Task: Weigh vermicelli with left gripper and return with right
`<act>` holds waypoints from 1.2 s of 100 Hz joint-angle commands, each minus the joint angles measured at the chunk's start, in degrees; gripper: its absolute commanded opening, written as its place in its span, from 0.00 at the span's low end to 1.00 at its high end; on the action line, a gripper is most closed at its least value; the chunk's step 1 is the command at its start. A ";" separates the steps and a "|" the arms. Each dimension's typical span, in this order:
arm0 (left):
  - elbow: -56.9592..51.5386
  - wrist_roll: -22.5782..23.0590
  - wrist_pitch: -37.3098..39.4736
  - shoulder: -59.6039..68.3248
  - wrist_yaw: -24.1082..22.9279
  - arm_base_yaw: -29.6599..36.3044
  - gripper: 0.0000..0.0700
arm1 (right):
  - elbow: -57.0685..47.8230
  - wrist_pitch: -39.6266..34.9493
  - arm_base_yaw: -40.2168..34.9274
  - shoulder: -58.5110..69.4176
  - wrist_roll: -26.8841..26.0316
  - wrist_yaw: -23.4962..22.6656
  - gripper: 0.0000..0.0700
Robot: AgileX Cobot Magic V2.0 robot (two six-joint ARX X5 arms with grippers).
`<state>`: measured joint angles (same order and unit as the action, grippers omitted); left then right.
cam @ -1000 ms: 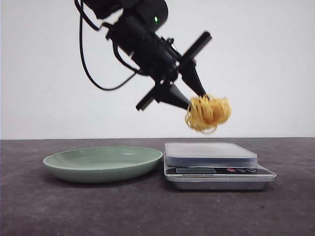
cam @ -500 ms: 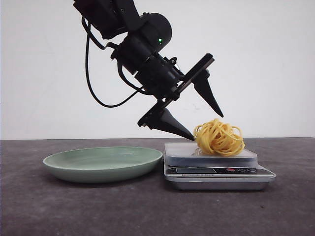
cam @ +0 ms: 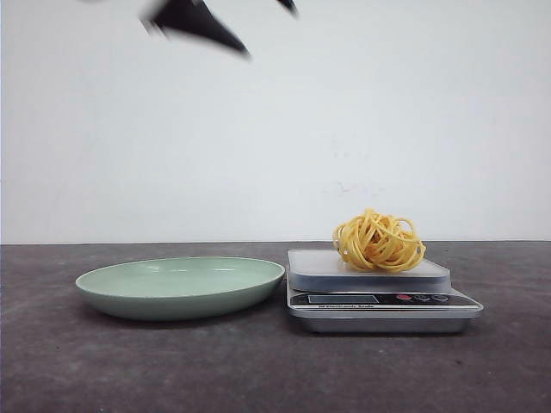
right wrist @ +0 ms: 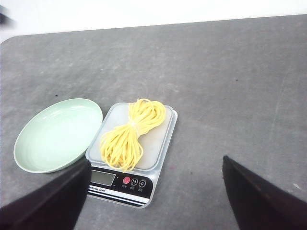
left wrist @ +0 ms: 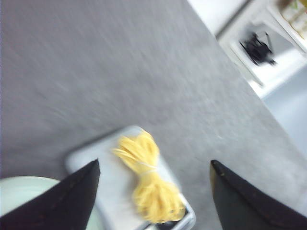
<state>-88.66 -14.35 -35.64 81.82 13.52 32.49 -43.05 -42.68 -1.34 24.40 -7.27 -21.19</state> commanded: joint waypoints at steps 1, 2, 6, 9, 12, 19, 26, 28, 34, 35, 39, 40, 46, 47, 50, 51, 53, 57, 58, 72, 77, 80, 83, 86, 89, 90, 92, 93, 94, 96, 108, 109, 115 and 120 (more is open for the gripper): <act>-1.07 5.51 -2.38 -5.27 -4.92 0.42 0.61 | -1.01 0.42 -0.09 0.20 0.63 -0.02 0.77; -1.07 5.68 -2.78 -6.16 -5.60 0.42 0.61 | -1.01 0.39 -0.09 0.20 0.63 -0.02 0.77; -1.07 6.67 -4.52 -9.51 -8.13 0.44 0.61 | -1.01 0.26 -0.09 0.20 0.66 -0.02 0.77; -1.07 7.37 -5.79 -11.89 -9.90 0.44 0.61 | -1.01 0.17 -0.09 0.20 0.66 -0.02 0.77; -1.07 7.89 -7.17 -14.14 -11.61 0.44 0.61 | -1.01 0.11 -0.09 0.20 0.66 -0.02 0.77; -1.07 8.68 -10.78 -19.02 -14.67 0.44 0.61 | -1.01 -0.07 -0.09 0.20 0.66 -0.04 0.77; -1.07 9.29 -14.73 -23.28 -17.44 0.44 0.61 | -1.01 -0.31 -0.09 0.20 0.68 -0.04 0.77; -1.05 9.27 -15.93 -24.41 -18.23 0.44 0.61 | -1.01 -0.33 -0.09 0.20 0.68 -0.04 0.77; -0.98 9.42 -19.34 -27.61 -19.91 0.44 0.61 | -1.01 -0.33 -0.09 0.20 0.68 -0.28 0.77; -0.96 9.42 -19.87 -28.13 -20.15 0.44 0.61 | -1.01 -0.33 -0.09 0.20 0.68 -0.33 0.77; -0.85 9.40 -21.99 -30.12 -21.03 0.44 0.61 | -1.01 -0.33 -0.09 0.20 0.68 -0.46 0.77; -0.83 9.40 -22.45 -30.58 -21.16 0.44 0.61 | -1.01 -0.33 -0.09 0.20 0.68 -0.48 0.77; -0.66 9.38 -25.09 -33.51 -21.46 0.44 0.61 | -1.01 -0.33 -0.09 0.20 0.68 -0.48 0.77; -0.59 9.38 -25.44 -34.01 -21.51 0.44 0.61 | -1.01 -0.33 -0.09 0.20 0.68 -0.48 0.77; -0.44 9.25 -26.58 -35.52 -21.68 0.44 0.61 | -1.01 -0.33 -0.11 0.20 0.68 -0.48 0.77; -0.35 9.09 -26.91 -36.06 -21.73 0.44 0.61 | -1.01 -0.33 -0.09 0.20 0.68 -0.48 0.77; -0.22 8.81 -27.65 -37.05 -21.88 0.44 0.61 | -1.01 -0.33 -0.09 0.20 0.68 -0.48 0.77; 0.04 8.09 -29.00 -39.17 -22.34 0.44 0.61 | -1.01 -0.31 -0.09 0.20 0.70 -0.48 0.77; 0.09 7.89 -29.31 -39.71 -22.51 0.44 0.61 | -1.01 -0.31 -0.09 0.20 0.70 -0.48 0.77; 2.23 4.94 -32.89 -47.80 -26.01 0.42 0.61 | -1.01 -0.22 -0.09 0.20 0.70 -0.48 0.77; 3.78 3.82 -33.51 -51.08 -27.47 0.42 0.61 | -1.01 -0.22 -0.11 0.22 0.68 -0.48 0.77; 4.92 3.04 -33.83 -53.13 -28.22 0.42 0.61 | -1.01 -0.20 -0.11 0.24 0.66 -0.50 0.77; 6.19 2.45 -33.99 -55.10 -28.79 0.42 0.61 | -1.01 -0.17 -0.11 0.24 0.63 -0.76 0.77; 7.58 1.81 -34.03 -57.18 -29.00 0.42 0.61 | -1.01 -0.13 -0.09 0.26 0.55 -1.31 0.77; 9.14 1.20 -33.99 -59.14 -29.00 0.42 0.61 | -1.01 0.00 -0.11 0.37 0.13 -1.60 0.77; 9.68 1.03 -33.97 -59.78 -29.00 0.42 0.61 | -1.01 0.07 -0.11 0.44 0.00 -1.70 0.77; 10.80 0.55 -33.97 -61.05 -29.00 0.42 0.61 | -1.01 0.22 -0.15 0.66 -0.20 -1.97 0.77; 11.30 0.33 -33.97 -61.57 -29.00 0.42 0.61 | -1.01 0.26 -0.17 0.72 -0.28 -2.05 0.77; 11.85 0.11 -33.97 -62.12 -29.00 0.42 0.61 | -1.01 0.28 -0.22 0.83 -0.31 -2.14 0.77; 12.98 -0.33 -34.01 -63.14 -29.00 0.42 0.61 | -1.01 0.39 -0.35 1.07 -0.48 -2.40 0.77; 19.87 -2.58 -34.77 -67.89 -28.98 0.42 0.61 | -1.70 0.66 -1.73 4.04 -1.14 -2.75 0.77; 20.44 -2.75 -34.84 -68.15 -28.98 0.42 0.61 | -1.84 0.66 -1.88 4.39 -1.14 -2.71 0.77; 23.82 -3.45 -35.23 -69.33 -28.87 0.42 0.61 | -2.91 0.72 -2.93 6.60 -1.14 -2.40 0.77; 26.32 -4.24 -35.50 -69.83 -28.55 0.42 0.61 | -4.17 0.85 -3.91 8.70 -1.14 -1.92 0.77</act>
<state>-64.27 -16.51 -71.33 12.21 -15.22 32.53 -45.06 -42.85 -4.36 31.11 -7.81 -23.62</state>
